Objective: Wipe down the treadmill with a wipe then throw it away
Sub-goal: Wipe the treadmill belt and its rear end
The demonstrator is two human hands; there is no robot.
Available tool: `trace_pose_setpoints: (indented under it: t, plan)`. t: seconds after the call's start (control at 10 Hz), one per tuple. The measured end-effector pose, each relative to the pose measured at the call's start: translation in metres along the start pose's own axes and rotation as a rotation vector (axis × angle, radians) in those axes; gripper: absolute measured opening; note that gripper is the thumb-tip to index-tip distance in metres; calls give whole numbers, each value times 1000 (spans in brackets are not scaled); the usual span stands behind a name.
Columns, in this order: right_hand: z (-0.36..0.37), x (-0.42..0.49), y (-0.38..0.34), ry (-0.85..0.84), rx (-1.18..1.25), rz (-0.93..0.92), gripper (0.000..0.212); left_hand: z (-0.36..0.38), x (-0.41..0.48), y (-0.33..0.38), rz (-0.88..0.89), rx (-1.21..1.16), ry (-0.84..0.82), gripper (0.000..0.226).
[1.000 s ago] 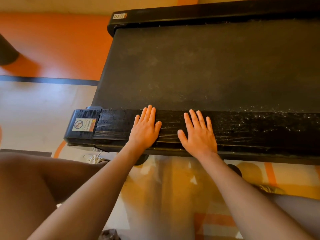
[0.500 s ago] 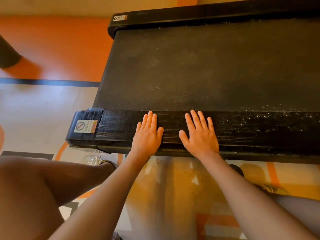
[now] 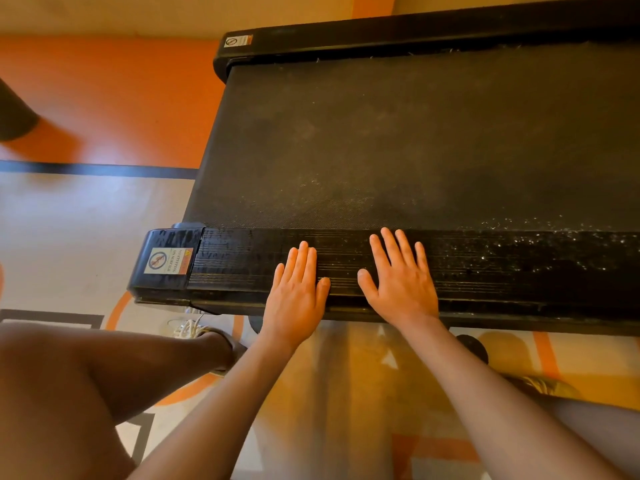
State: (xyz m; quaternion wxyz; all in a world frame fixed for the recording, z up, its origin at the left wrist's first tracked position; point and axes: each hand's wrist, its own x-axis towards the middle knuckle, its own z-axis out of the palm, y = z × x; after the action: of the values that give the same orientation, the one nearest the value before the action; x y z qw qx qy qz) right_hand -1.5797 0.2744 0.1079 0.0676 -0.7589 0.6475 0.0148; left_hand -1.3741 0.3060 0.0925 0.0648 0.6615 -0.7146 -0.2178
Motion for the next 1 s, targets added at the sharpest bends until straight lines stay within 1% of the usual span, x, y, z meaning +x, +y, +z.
trace_pose_setpoints:
  t: [0.1, 0.2, 0.3, 0.4, 0.5, 0.6, 0.7, 0.8, 0.9, 1.0]
  plan:
    - [-1, 0, 1, -3, 3, 0, 80, -5, 33, -1, 39, 44, -16, 65]
    - [-2, 0, 0, -3, 6, 1, 80, -8, 52, 0, 34, 57, -25, 65]
    - [0, 1, -1, -1, 2, 2, 79, -5, 35, 3, 33, 15, 0, 65]
    - [1, 1, 0, 5, -1, 3, 78, 2, -3, 7, 18, -34, 29, 65]
    - [2, 1, 0, 8, -4, -1, 78, 4, -5, 7, -5, -41, 20, 65]
    - [3, 1, 1, 12, -10, 7, 78, -2, 27, 4, 18, -9, 1, 65]
    - [3, 1, 0, 14, -6, 11, 77, -10, 56, 5, 3, 23, -36, 65]
    - [3, 1, 0, 24, 5, 14, 77, -8, 51, 8, -6, 8, -10, 66]
    - [5, 1, 0, 33, 6, 14, 77, 3, 13, 9, 17, -13, 32, 65]
    - [6, 1, 0, 45, 9, 13, 78, 13, -14, 8, 5, 6, 49, 64]
